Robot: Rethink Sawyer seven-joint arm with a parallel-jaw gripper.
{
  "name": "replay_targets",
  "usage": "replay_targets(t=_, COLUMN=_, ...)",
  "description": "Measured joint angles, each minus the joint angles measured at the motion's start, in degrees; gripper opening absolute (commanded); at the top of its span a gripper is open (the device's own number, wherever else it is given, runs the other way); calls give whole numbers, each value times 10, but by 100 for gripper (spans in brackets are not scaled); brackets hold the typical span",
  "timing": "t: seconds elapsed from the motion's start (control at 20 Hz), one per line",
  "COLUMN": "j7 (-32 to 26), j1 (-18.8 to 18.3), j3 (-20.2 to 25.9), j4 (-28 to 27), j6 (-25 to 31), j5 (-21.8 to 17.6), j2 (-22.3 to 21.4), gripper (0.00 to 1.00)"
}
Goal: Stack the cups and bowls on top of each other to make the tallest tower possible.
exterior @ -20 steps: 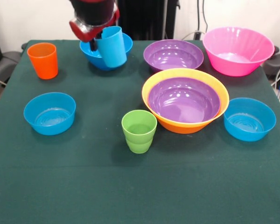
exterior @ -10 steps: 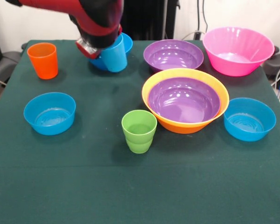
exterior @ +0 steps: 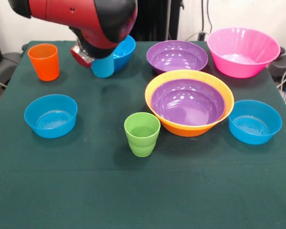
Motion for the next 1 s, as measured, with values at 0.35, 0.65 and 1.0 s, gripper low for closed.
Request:
replay_targets(t=0.35, j7=0, j1=-11, j3=-5, j4=8, j6=-73, j5=1, j2=-47, gripper=0)
replay_targets(t=0.65, j7=0, j1=-24, j3=-7, j4=14, j6=-123, j5=17, j2=-95, gripper=0)
replay_targets(t=1.0, j7=0, j1=-27, j3=-8, j4=14, j6=-157, j5=27, j2=-110, gripper=0)
